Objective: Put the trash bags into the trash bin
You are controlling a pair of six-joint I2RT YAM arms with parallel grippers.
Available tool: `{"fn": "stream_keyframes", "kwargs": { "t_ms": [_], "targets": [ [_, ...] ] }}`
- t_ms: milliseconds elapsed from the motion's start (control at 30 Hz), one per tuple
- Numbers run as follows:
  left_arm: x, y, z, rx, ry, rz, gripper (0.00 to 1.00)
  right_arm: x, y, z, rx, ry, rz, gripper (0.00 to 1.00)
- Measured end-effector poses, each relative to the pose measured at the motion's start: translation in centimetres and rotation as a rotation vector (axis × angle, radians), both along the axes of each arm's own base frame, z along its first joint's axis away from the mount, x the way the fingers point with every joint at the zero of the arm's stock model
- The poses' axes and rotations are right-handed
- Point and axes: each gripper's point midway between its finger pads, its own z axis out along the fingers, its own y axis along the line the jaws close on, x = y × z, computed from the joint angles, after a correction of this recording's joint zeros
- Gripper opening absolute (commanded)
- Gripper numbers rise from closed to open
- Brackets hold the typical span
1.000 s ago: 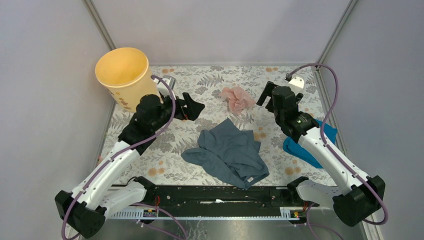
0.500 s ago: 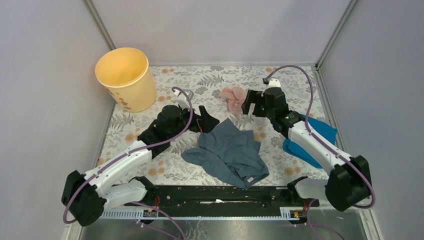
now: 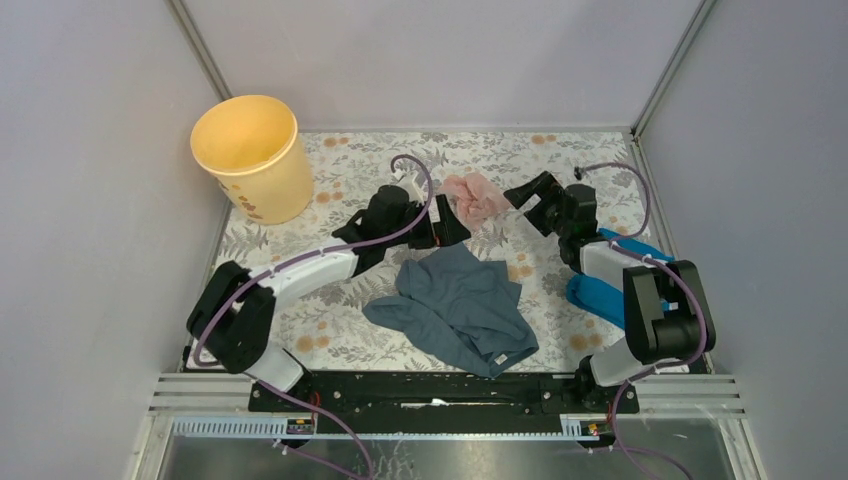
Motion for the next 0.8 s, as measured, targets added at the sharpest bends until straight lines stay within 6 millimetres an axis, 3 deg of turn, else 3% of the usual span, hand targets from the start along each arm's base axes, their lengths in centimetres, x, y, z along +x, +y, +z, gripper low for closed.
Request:
{"fn": "stream_keyframes", "kwargs": {
  "t_ms": [167,267,400,533,667,800],
  "targets": [
    [4.1,-1.6,0.4,-0.082,0.006,0.018,0.99,0.3,-0.4,-3.2,0.148,0.001,-0.005,1.00],
    [7.5,-1.6,-0.9,-0.123,0.037,0.063,0.97,0.6,-0.1,-4.3,0.203,0.011,0.010,1.00],
    [11.4,-0.9,-4.2,-0.125,0.099,0.140,0.96,0.9,0.9,-3.8,0.258,-0.025,0.058,0.99],
    [13.6,-0.6,-6.5,-0.110,0.128,0.179,0.88,1.6,1.7,-3.6,0.292,-0.042,0.100,0.94],
    [15.7,-1.0,-7.0,-0.122,0.113,0.189,0.87,2.3,2.3,-4.0,0.327,-0.040,0.131,0.93],
    [17.3,-1.1,-6.4,-0.133,0.074,0.194,0.86,2.4,2.7,-4.5,0.338,-0.028,0.149,0.86]
  ]
}}
